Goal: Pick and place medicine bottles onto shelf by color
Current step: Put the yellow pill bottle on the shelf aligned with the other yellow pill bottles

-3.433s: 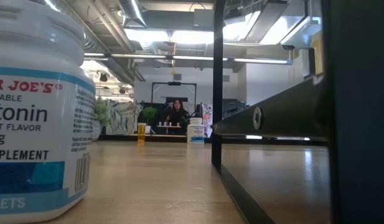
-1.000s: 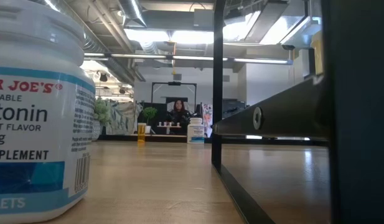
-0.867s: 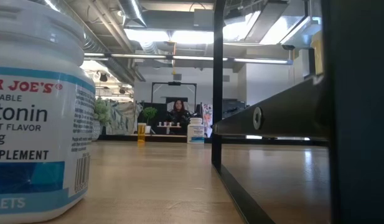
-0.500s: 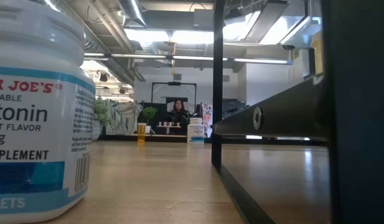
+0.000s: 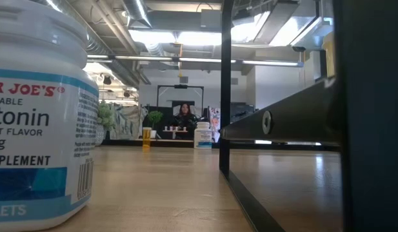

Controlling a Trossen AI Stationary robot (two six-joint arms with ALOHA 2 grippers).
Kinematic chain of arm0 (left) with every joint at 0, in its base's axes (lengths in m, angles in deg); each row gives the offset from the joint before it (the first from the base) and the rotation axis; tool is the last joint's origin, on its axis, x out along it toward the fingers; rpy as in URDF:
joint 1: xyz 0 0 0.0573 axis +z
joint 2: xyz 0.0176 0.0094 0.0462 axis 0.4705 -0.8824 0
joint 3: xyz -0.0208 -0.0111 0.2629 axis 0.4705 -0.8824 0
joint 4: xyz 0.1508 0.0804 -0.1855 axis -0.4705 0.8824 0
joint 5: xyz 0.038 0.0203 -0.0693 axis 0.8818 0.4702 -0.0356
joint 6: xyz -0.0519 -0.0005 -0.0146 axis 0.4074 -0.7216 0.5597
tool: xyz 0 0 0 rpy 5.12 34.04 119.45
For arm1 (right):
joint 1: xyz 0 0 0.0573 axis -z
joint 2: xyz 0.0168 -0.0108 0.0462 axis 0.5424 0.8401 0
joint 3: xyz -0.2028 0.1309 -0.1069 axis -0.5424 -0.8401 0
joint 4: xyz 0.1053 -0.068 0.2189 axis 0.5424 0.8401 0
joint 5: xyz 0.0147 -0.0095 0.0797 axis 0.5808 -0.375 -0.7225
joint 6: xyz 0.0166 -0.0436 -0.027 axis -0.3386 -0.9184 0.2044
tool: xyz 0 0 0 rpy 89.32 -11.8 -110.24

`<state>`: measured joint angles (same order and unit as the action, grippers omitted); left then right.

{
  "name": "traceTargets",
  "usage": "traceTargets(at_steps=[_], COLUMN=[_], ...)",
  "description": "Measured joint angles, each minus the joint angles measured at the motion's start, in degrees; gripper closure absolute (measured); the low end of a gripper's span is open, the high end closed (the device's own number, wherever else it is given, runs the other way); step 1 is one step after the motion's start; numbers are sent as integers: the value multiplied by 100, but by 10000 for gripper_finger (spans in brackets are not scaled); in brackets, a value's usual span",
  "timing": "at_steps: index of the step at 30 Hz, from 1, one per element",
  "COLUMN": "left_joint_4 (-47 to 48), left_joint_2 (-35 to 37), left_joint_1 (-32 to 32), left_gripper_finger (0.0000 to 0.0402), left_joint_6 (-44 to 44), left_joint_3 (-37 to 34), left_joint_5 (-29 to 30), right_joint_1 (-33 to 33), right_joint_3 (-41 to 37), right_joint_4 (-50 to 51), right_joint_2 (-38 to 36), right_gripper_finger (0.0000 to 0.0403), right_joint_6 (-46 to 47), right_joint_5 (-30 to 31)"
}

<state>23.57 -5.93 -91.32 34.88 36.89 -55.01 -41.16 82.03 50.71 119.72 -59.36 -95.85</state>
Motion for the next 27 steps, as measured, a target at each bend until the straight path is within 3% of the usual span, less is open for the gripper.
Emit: traceTargets(at_steps=[8,14,21,27], left_joint_4=[449,1476,2854,3087], left_joint_2=[472,752,763,761], left_joint_1=[409,970,1834,2785], left_gripper_finger=[312,312,312,313], left_joint_6=[-1138,-2457,-4089,-5452], left_joint_3=[561,1307,2522,3258], left_joint_5=[-53,-88,46,328], right_joint_1=[0,0,0,0], right_joint_3=[0,0,0,0], right_joint_4=[-1,-1,-2,-111], right_joint_2=[0,0,0,-2], right_gripper_finger=[223,223,223,223], right_joint_6=[-1,-1,-1,160], right_joint_5=[0,0,0,-16])
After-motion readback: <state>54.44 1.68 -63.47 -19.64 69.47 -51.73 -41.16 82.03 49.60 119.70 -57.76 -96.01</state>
